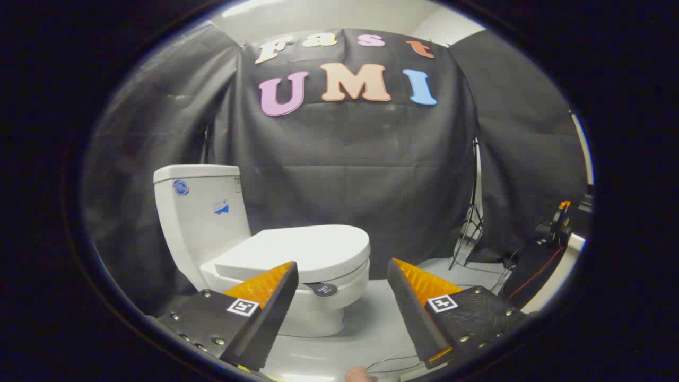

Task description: Open the toilet lid.

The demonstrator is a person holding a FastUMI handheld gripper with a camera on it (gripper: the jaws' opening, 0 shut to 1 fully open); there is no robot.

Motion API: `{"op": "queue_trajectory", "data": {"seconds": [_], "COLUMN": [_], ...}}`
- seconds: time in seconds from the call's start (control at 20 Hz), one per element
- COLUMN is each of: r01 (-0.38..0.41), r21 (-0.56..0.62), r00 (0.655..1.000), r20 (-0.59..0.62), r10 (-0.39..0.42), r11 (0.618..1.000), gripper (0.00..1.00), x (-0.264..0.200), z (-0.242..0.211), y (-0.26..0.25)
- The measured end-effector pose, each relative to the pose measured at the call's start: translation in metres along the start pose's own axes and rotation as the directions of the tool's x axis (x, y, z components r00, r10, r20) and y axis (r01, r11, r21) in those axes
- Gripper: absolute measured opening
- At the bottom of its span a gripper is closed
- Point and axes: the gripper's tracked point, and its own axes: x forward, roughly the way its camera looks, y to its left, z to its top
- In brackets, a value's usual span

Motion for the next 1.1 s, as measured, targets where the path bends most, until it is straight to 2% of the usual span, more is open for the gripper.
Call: {"op": "queue_trajectory", "data": {"seconds": [0.25, 0.8, 1.1], "r01": [-0.015, 0.043, 0.063], "r21": [-0.032, 0.057, 0.101], "r00": [1.0, 0.999, 0.996], "r20": [0.0, 0.0, -0.065], "r10": [0.015, -0.043, -0.057], "r11": [0.999, 0.997, 0.993], "gripper": [1.0, 1.0, 1.0], "x": [0.005, 0.019, 0.035], "z": [-0.002, 0.002, -0.006], "y": [0.007, -0.02, -0.027]}}
